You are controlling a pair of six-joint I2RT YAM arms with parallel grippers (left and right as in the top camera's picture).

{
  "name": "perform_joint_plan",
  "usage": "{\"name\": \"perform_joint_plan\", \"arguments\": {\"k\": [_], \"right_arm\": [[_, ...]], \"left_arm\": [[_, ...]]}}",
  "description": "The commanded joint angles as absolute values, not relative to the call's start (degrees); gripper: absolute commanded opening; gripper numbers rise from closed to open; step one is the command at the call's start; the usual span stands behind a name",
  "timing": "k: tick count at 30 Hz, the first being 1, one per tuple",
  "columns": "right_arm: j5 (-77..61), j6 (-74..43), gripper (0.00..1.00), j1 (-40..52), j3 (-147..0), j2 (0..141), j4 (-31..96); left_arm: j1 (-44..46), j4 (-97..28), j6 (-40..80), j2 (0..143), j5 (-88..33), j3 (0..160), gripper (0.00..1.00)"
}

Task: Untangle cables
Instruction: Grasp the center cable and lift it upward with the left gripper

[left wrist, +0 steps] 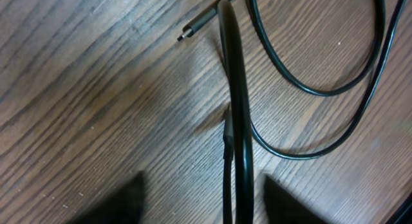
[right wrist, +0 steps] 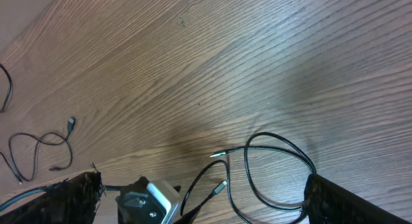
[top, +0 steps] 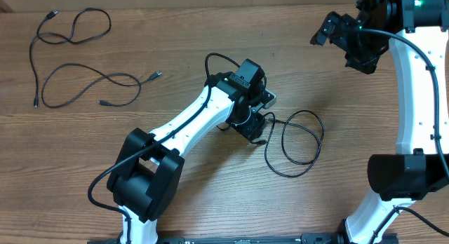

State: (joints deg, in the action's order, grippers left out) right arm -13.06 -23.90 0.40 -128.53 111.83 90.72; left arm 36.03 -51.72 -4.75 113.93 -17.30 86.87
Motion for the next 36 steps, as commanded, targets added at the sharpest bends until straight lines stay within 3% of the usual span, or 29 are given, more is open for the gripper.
{"name": "perform_joint_plan", "arguments": {"k": [1, 4, 12, 18, 26, 36], "right_arm": [[-12.4, -23.49, 1.0, 0.25, -128.53, 111.35, 90.3], [-12.38, -23.49, 1.0, 0.25, -128.53, 111.35, 90.28], [-11.55, -23.49, 1.0, 0.25, -128.53, 111.35, 90.45], [-11.55, -23.42, 1.0, 0.36, -128.53, 111.35, 90.94], [-11.6, -18.57, 1.0, 0.36, -128.53, 111.35, 91.64], [-16.53, -14.68, 1.0, 0.36, -128.51, 111.35, 91.64]], "left_arm": [[36.29, -51.51, -2.5, 114.3, -17.23, 87.39, 0.33], [36.29, -53.67, -0.62, 114.17, -17.65, 90.17, 0.04], [35.9, -66.67, 0.16, 111.22, -17.61, 111.0, 0.04], [35.81, -68.1, 1.93, 107.61, -17.32, 124.81, 0.04], [31.79, -64.18, 12.75, 103.0, -17.63, 138.08, 0.04], [29.17, -51.9, 16.99, 97.03, -17.54, 140.09, 0.04]]}}
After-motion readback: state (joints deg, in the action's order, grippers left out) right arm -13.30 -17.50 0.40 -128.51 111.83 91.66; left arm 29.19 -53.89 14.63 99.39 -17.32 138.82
